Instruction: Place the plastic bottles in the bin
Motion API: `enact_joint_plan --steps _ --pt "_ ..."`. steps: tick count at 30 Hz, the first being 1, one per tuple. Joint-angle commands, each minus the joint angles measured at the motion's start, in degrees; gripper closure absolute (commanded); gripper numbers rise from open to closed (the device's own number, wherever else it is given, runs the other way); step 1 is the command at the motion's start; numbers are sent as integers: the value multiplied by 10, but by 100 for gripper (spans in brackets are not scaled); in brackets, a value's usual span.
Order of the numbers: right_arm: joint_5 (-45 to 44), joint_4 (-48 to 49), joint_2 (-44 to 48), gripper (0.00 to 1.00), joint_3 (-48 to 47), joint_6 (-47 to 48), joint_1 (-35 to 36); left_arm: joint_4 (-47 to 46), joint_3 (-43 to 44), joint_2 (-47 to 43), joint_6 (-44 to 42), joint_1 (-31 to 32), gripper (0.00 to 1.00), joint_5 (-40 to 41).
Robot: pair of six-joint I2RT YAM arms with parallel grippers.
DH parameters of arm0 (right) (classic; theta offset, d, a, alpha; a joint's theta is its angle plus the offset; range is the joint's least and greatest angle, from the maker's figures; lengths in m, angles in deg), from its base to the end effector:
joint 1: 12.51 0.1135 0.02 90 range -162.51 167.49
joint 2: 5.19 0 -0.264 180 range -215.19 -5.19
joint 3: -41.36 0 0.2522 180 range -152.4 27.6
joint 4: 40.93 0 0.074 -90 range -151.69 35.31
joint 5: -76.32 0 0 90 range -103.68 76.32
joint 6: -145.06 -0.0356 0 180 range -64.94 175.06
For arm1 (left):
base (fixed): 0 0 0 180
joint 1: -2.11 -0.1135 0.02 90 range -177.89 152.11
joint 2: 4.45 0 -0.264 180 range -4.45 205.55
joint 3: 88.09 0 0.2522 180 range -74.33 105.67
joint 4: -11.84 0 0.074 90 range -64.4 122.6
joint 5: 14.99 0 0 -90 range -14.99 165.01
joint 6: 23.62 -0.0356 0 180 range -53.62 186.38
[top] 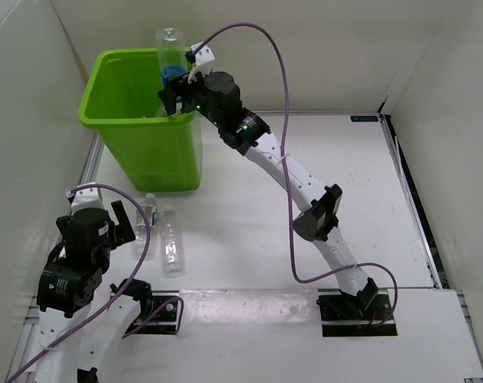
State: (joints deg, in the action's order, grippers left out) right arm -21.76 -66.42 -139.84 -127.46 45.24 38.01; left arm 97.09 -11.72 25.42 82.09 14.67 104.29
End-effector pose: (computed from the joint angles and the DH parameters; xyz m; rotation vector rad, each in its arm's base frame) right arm 0.3359 0.3999 0.4594 -0.3954 1.4113 0.7655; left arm 0.0493 0.0069 0.3622 -0.3278 2.1378 0.2922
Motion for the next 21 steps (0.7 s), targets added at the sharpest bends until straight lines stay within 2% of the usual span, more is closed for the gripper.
enact_joint_plan --steps 1,12,15,20,21 --pt "-1 21 15 10 -9 8 4 -10 -1 12 -1 3 0 -3" --pt "1 17 29 10 -12 3 -2 -19 1 12 -3 3 0 1" --pt "-34 10 48 10 -17 -3 -5 -18 10 19 -12 4 0 4" --pt "-101 -3 134 10 7 30 -22 -20 26 34 -20 5 0 5" --pt "-138 -4 154 10 12 38 -23 -21 27 38 -20 3 0 10"
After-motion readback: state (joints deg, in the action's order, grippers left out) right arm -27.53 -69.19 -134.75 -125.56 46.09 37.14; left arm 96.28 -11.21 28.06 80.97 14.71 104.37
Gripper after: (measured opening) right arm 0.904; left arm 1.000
